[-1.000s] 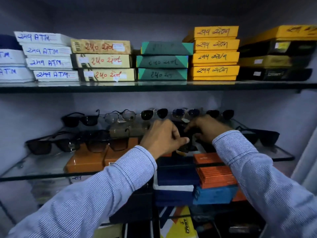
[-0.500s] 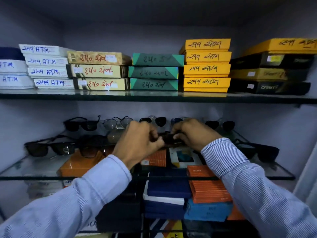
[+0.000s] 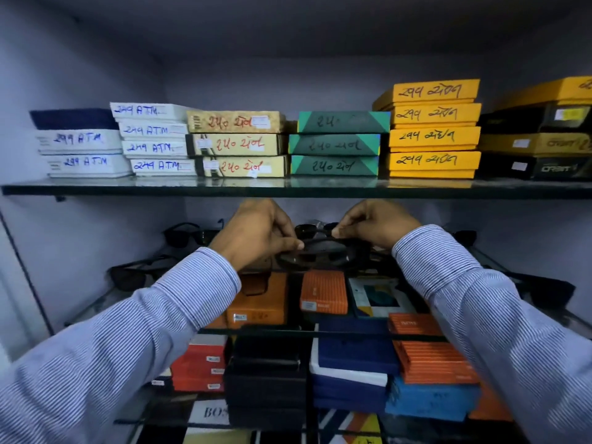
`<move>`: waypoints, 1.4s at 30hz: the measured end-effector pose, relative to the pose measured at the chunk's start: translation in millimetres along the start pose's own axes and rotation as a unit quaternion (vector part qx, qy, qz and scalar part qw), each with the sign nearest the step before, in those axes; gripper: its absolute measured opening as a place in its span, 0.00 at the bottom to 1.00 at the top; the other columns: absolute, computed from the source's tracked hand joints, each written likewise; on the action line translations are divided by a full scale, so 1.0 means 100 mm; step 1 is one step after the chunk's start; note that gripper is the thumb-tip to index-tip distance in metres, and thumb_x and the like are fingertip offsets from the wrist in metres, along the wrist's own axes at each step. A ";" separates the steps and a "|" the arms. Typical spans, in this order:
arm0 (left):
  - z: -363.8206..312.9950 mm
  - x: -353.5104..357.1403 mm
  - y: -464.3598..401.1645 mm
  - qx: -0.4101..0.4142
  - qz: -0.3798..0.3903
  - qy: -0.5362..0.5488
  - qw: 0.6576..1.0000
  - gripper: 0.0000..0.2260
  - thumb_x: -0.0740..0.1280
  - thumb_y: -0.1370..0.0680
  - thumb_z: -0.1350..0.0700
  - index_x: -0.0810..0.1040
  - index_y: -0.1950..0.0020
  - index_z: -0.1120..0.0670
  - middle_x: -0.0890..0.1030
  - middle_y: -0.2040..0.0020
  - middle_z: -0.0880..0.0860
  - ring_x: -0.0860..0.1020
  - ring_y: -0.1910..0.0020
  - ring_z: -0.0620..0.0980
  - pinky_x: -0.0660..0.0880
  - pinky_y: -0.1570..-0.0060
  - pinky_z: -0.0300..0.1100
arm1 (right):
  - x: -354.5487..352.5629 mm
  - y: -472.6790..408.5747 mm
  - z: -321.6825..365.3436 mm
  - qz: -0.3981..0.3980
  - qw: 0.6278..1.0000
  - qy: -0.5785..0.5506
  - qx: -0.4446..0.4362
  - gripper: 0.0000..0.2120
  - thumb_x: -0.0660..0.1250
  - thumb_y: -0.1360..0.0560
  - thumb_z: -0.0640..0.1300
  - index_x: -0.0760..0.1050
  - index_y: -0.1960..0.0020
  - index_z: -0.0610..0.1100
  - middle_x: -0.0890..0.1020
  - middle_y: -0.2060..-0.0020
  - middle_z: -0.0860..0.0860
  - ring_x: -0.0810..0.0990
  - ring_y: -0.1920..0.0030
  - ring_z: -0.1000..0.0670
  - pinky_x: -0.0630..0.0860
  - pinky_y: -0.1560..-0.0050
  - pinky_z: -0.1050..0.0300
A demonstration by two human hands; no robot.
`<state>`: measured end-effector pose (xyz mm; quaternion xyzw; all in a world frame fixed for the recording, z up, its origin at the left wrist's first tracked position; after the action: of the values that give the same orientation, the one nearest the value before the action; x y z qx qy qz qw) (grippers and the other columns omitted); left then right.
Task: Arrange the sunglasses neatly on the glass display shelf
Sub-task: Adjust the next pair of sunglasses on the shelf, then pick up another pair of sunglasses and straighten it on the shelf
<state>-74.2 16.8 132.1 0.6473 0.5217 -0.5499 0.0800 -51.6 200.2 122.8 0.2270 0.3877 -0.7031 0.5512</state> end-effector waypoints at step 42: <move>0.50 0.58 -0.23 -0.126 0.086 -0.098 0.983 0.07 0.78 0.32 0.53 0.87 0.55 0.51 0.87 0.50 0.50 0.83 0.46 0.53 0.80 0.40 0.55 | 0.29 -0.10 -0.75 -0.072 0.982 0.043 0.172 0.07 0.77 0.34 0.37 0.87 0.57 0.36 0.88 0.57 0.42 0.85 0.59 0.47 0.82 0.55 0.58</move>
<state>-132.2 26.9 77.6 0.6177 0.5186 -0.5317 0.2584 -77.9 242.8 59.6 0.3195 0.3000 -0.7867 0.4347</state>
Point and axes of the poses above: each hand's wrist, its own y-axis away from the middle knuckle, its own x-axis out of the palm, z = x × y, the point moved 9 cm from there along -y, towards the middle knuckle
